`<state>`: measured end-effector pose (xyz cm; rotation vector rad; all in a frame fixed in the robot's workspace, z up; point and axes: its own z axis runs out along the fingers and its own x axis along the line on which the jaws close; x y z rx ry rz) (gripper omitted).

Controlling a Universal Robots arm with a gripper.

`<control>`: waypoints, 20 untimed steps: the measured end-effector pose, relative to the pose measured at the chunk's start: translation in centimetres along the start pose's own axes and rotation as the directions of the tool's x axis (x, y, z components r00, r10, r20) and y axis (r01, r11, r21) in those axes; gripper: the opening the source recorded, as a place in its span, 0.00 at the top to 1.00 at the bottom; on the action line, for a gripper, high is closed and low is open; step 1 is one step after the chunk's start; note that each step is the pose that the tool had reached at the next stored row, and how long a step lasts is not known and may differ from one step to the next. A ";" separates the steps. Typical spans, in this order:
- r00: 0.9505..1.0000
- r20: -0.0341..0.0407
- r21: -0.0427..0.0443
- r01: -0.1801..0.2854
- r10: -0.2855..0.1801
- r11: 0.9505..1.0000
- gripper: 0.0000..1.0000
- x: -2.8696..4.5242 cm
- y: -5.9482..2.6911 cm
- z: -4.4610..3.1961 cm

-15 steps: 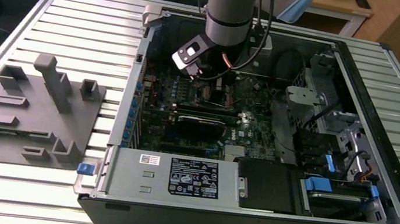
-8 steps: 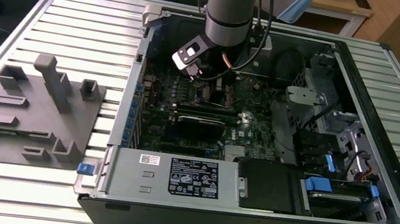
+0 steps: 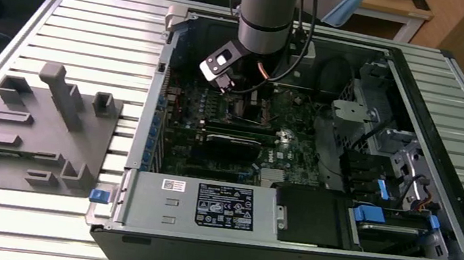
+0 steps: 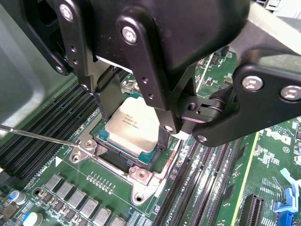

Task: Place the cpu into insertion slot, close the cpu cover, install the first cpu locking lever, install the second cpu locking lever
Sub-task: 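Place the cpu into insertion slot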

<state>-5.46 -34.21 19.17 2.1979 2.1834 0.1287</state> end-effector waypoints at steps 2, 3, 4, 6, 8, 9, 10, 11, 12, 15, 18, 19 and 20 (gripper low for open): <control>1.000 0.000 0.000 0.000 0.000 1.000 0.46 0.00 0.00 0.00; 1.000 0.000 0.000 0.000 0.000 1.000 0.46 0.01 0.01 0.02; 1.000 -0.001 -0.001 0.000 0.000 1.000 0.45 0.02 0.01 0.05; 1.000 -0.001 -0.001 0.000 0.000 1.000 0.39 0.02 0.01 0.05; 1.000 0.000 0.000 0.000 0.000 1.000 0.33 0.00 0.00 0.02; 1.000 0.000 0.000 0.000 0.000 1.000 0.33 0.00 0.00 0.02; 1.000 0.000 0.000 0.000 0.000 1.000 0.33 0.00 0.00 0.02; 1.000 0.000 0.000 0.000 0.000 1.000 0.33 0.00 0.00 0.02; 1.000 0.000 0.000 0.000 0.000 1.000 0.33 0.00 0.00 0.01; 1.000 0.000 0.000 0.000 0.000 1.000 0.33 0.01 0.03 -0.29; 1.000 0.000 0.000 0.000 0.000 1.000 0.33 0.03 0.08 -0.91; 1.000 0.000 0.000 0.000 0.000 1.000 0.33 0.04 0.10 -1.14; 1.000 0.000 0.000 0.000 0.000 1.000 0.33 0.04 0.12 -1.36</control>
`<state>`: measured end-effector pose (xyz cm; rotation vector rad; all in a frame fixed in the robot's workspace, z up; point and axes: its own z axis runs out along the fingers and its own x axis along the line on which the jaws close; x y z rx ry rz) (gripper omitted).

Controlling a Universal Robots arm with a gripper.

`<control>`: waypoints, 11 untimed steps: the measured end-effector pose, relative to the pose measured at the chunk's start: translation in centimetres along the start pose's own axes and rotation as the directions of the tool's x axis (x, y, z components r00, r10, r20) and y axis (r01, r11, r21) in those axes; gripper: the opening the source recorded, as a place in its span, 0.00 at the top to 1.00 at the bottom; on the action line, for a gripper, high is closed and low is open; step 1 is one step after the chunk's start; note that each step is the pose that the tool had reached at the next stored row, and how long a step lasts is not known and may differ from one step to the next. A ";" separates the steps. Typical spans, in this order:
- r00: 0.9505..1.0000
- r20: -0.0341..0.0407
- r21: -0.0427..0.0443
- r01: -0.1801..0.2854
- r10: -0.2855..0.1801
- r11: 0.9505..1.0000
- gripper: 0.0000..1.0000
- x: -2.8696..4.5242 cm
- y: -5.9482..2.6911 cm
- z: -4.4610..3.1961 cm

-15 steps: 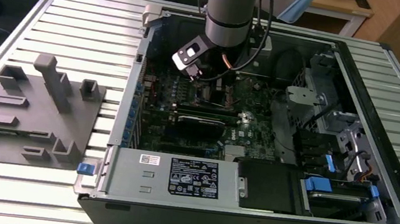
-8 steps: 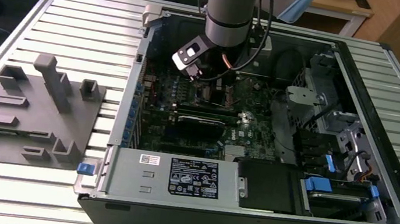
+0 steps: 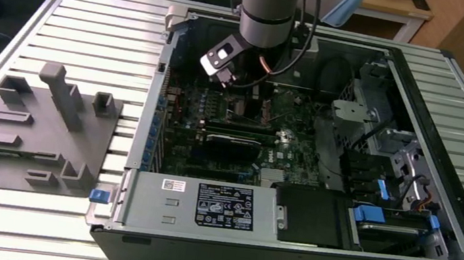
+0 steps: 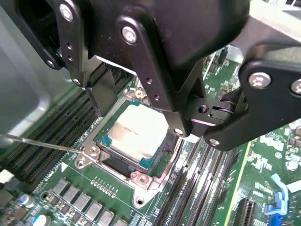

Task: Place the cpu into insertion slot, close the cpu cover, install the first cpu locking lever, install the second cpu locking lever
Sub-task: 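Place the cpu into insertion slot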

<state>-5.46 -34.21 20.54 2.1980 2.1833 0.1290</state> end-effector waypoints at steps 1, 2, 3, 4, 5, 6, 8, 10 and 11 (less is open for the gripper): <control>1.000 0.000 0.000 0.000 0.000 1.000 0.33 0.01 0.02 -0.21; 1.000 0.000 0.000 0.000 0.000 1.000 0.33 0.01 0.04 -0.39; 1.000 0.000 0.000 0.000 0.000 1.000 0.33 0.02 0.04 -0.46; 1.000 0.000 0.000 0.000 0.000 1.000 0.33 0.02 0.04 -0.45; 1.000 0.000 0.000 0.000 0.000 1.000 0.33 0.02 0.05 -0.45; 1.000 0.000 0.000 0.000 0.000 1.000 0.33 0.02 0.05 -0.46; 1.000 0.000 0.000 0.000 0.000 1.000 0.33 0.02 0.04 -0.48; 1.000 0.000 0.000 0.000 0.000 1.000 0.34 0.02 0.05 -0.49; 1.000 0.000 0.000 0.000 0.000 1.000 0.40 0.02 0.05 -0.49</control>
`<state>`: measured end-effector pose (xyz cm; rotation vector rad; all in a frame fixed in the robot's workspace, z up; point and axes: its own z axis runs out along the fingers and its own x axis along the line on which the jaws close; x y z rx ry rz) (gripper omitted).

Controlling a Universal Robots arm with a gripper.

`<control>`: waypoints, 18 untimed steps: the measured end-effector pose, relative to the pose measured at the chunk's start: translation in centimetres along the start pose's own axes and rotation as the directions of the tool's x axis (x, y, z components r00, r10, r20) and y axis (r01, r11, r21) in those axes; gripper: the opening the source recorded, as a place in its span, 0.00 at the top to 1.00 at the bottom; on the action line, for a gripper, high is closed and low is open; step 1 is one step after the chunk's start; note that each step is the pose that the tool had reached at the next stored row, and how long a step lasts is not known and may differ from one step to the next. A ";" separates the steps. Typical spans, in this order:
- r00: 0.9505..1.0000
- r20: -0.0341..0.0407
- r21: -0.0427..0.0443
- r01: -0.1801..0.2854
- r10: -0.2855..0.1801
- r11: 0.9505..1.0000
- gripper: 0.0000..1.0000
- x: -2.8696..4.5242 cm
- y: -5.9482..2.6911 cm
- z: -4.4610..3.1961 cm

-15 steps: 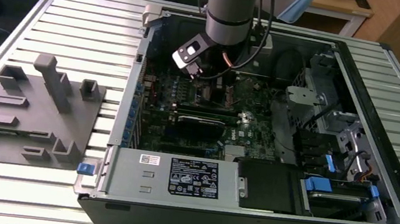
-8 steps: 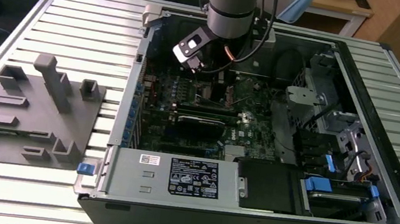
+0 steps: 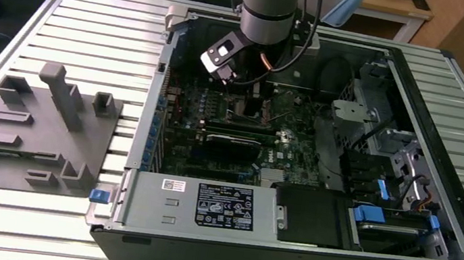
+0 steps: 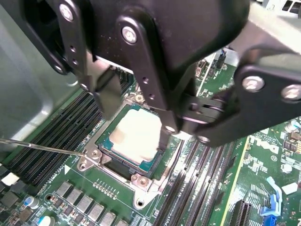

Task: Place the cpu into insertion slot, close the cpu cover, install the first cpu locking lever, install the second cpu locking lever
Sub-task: 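Place the cpu into insertion slot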

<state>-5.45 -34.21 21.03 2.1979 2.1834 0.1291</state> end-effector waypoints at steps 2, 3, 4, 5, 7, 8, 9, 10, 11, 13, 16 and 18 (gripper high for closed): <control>1.000 0.000 0.000 0.000 0.000 1.000 0.47 0.00 0.00 -0.01; 1.000 0.000 0.000 0.000 0.000 1.000 0.53 0.00 0.00 -0.01; 1.000 0.000 0.000 0.000 0.000 1.000 0.53 0.00 0.00 -0.02; 1.000 0.000 0.000 0.000 0.000 1.000 0.58 0.00 0.00 -0.02; 1.000 0.000 0.000 0.000 0.000 1.000 0.64 0.00 0.00 -0.03; 1.000 0.000 0.000 0.000 0.000 1.000 0.70 0.00 0.00 -0.04; 1.000 0.000 0.000 0.000 0.000 1.000 0.76 0.00 0.00 -0.04; 1.000 0.000 0.000 0.000 0.000 1.000 0.76 0.00 0.00 -0.05; 1.000 0.000 0.000 0.000 0.000 1.000 0.82 0.00 0.01 -0.05; 1.000 0.000 0.000 0.000 0.000 1.000 0.88 0.00 0.01 -0.06; 1.000 0.000 0.000 0.000 0.000 1.000 0.89 0.00 0.01 -0.08; 1.000 0.000 0.000 0.000 0.000 1.000 0.89 0.00 0.00 -0.02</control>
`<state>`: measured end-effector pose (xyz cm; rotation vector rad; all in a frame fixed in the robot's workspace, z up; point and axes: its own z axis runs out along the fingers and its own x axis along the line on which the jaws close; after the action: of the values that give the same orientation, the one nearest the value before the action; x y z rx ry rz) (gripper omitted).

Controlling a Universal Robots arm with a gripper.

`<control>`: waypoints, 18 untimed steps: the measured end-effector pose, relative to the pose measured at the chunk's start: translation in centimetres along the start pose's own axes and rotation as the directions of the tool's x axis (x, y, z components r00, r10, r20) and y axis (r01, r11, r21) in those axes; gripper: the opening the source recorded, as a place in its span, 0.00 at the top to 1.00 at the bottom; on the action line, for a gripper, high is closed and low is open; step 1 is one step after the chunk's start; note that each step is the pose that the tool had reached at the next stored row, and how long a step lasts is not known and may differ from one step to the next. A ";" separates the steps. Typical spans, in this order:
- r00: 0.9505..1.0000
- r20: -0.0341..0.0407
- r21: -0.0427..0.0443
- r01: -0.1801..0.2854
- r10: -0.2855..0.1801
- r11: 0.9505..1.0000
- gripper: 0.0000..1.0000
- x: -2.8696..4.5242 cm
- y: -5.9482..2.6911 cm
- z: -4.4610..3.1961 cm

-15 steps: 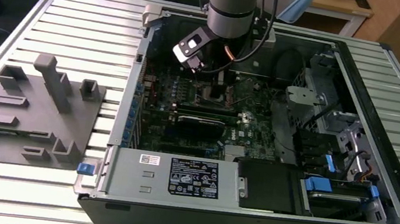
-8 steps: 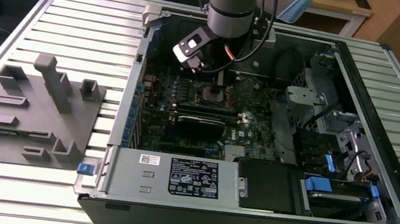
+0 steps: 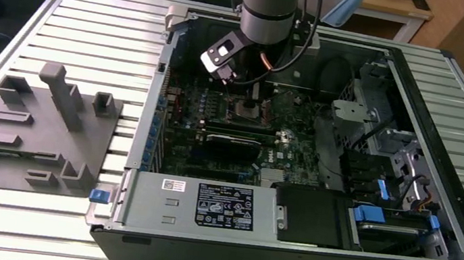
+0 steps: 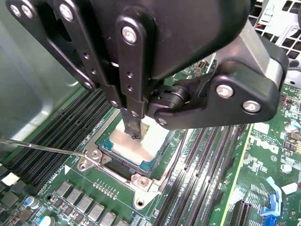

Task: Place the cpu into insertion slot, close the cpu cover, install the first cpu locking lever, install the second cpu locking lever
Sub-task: 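Place the cpu into insertion slot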

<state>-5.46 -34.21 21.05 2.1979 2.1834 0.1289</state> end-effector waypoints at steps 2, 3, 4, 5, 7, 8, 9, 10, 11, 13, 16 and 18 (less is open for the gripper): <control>1.000 0.000 0.000 0.000 0.000 1.000 0.89 0.01 -0.01 0.02; 1.000 0.000 0.000 0.000 0.000 1.000 0.89 0.00 -0.03 0.02; 1.000 0.000 0.000 0.000 0.000 1.000 0.89 0.00 -0.05 0.02; 1.000 0.000 0.000 0.000 0.000 1.000 0.89 0.01 -0.08 0.03; 1.000 0.000 0.000 0.000 0.000 1.000 0.89 0.05 -0.12 0.05; 1.000 0.000 0.000 0.000 0.000 1.000 0.89 0.09 -0.13 0.06; 1.000 0.000 0.000 0.000 0.000 1.000 0.89 0.14 -0.14 0.06; 1.000 0.000 0.000 0.000 0.000 1.000 0.89 0.17 -0.16 0.08; 1.000 0.000 0.000 0.000 0.000 1.000 0.89 0.19 -0.19 0.11; 1.000 0.000 0.000 0.000 0.000 1.000 0.89 0.21 -0.26 0.20; 1.000 0.000 0.000 0.000 0.000 1.000 0.89 0.22 -0.38 0.43; 1.000 0.000 0.000 0.000 0.000 1.000 0.89 0.21 -0.41 0.62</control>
<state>-5.81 -33.97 20.40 2.1978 2.1835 0.1291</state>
